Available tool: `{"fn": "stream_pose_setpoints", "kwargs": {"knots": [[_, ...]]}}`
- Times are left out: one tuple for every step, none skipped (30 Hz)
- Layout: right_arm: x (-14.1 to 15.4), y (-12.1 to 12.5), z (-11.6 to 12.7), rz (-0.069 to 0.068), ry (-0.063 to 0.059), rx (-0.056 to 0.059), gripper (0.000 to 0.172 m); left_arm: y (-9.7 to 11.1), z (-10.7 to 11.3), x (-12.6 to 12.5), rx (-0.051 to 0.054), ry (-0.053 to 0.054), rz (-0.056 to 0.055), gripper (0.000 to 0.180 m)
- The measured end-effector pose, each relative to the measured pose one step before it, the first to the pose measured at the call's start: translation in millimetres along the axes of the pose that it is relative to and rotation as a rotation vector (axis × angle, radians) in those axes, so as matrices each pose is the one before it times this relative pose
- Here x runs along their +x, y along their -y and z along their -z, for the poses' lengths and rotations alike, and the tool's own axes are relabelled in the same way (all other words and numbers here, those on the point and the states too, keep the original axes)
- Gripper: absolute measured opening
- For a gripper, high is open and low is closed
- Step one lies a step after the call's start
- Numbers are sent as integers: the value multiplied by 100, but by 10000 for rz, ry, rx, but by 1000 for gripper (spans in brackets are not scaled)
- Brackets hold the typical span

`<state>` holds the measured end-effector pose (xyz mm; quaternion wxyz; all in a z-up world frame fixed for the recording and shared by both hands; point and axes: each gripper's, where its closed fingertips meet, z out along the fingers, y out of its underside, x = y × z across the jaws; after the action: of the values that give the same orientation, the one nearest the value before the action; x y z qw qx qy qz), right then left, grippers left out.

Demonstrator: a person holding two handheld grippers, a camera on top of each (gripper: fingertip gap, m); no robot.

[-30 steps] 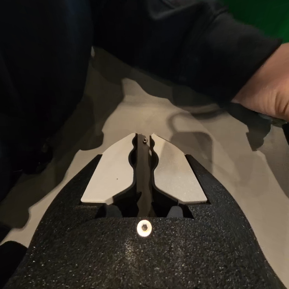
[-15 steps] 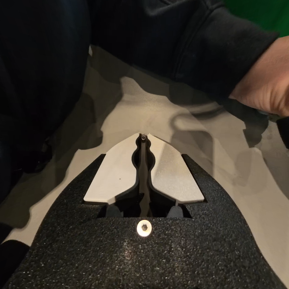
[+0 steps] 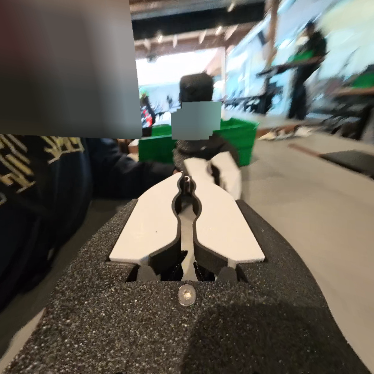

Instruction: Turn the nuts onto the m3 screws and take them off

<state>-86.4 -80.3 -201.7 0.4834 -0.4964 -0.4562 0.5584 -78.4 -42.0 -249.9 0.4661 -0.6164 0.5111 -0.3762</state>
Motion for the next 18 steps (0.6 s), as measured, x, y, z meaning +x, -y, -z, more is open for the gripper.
{"fn": "stream_pose_setpoints", "kwargs": {"knots": [[402, 176, 80, 131, -324, 153, 4, -66, -107, 219, -72, -113, -58, 3], [378, 45, 83, 183, -321, 37, 5, -103, -98, 171, -95, -94, -59, 3], [301, -77, -45, 194, -288, -42, 4, -93, -88, 157, -84, -83, -52, 3], [236, -116, -5, 174, -266, -75, 5, -70, -65, 110, -57, -60, -37, 3], [184, -84, 11, 160, -242, -61, 5, -42, -42, 78, -44, -42, -26, 3], [99, -74, -74, 154, -171, -52, 5, -45, -45, 63, -37, -47, -13, 3], [185, -86, -47, 136, -170, -60, 5, -35, -30, 48, -32, -47, 0, 3], [81, -64, -6, 124, -148, -61, 4, -27, -25, 26, -24, -22, 2, 3], [85, -77, 15, 95, -142, -66, 4, -9, -9, 9, -12, -1, -7, 3], [116, -77, -76, 95, -100, -55, 0, -4, -4, 10, -5, -6, -13, 3], [54, -29, 6, 87, -90, -31, 0, -14, -14, 24, -9, -12, -6, 3], [-14, -20, 6, 59, -14, -31, 0, -10, -18, 16, -16, -16, 1, 3], [15, -5, 12, 22, -15, -27, 0, -22, -21, -2, -18, -10, 1, 3], [69, -8, -5, 7, -52, -21, 0, -27, -15, 21, -21, -9, -6, 3], [116, -7, 19, -9, -93, -13, 0, -27, -23, 16, -23, -8, -12, 3], [51, 4, -12, -17, -35, -4, 0, -26, -23, 7, -23, -1, -13, 3], [20, 4, -101, -25, 1, -1, 0, -23, -25, 10, -21, -2, -10, 3], [90, -17, 12, -26, -43, -4, 0, -13, -14, 15, -18, -7, -11, 3]]}}
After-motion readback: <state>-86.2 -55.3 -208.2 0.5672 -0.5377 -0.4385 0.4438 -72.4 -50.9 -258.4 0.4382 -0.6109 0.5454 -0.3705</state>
